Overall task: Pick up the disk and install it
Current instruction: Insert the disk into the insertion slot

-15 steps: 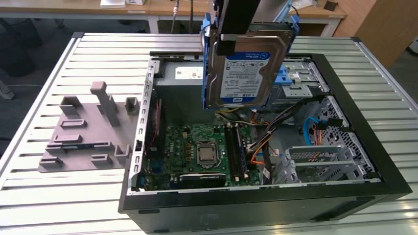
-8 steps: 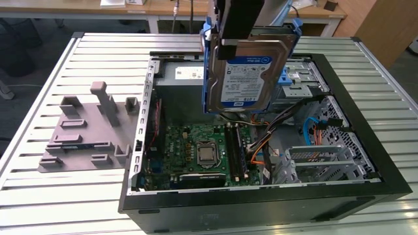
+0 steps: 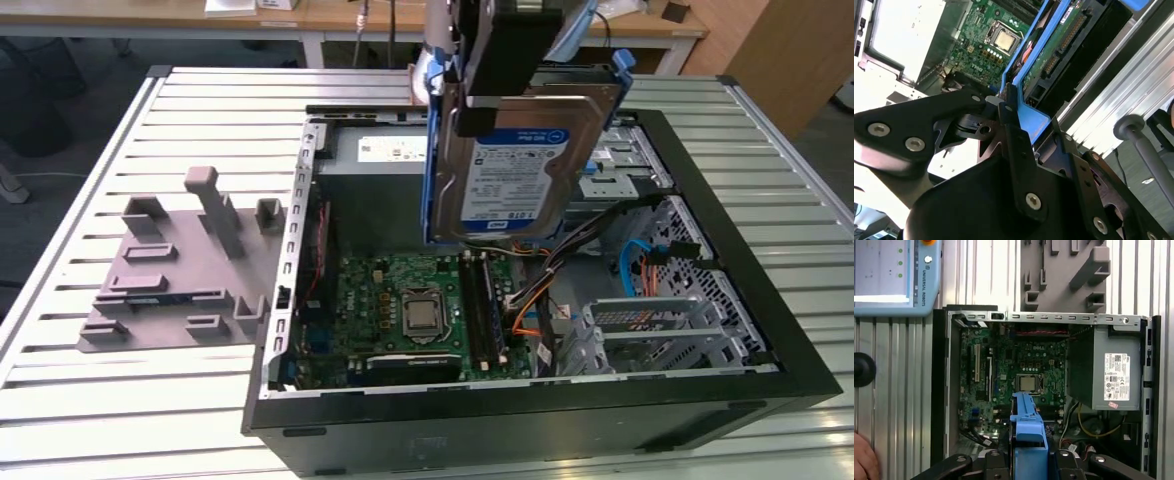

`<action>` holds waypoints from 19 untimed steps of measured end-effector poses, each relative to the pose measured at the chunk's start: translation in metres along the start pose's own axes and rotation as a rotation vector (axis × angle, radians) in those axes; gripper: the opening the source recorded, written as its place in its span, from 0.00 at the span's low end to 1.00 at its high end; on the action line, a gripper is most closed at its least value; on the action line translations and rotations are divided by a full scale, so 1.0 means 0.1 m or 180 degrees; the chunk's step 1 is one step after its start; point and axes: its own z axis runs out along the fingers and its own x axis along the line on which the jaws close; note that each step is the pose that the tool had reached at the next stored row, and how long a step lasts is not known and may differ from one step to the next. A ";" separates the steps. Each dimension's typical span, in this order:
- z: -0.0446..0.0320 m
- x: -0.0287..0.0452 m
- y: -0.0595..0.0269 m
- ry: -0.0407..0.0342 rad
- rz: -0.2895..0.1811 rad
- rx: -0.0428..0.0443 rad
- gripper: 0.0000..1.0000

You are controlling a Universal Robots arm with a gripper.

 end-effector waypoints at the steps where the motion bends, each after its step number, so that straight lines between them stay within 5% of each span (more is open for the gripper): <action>1: 0.002 0.005 -0.022 0.0000 0.0000 0.0000 0.36; 7: 0.010 0.045 -0.073 0.0005 0.0000 0.0000 0.36; 14: 0.016 0.184 -0.085 0.0005 0.0000 0.0000 0.36; 19: 0.029 0.222 -0.190 0.0005 0.0000 -0.0001 0.36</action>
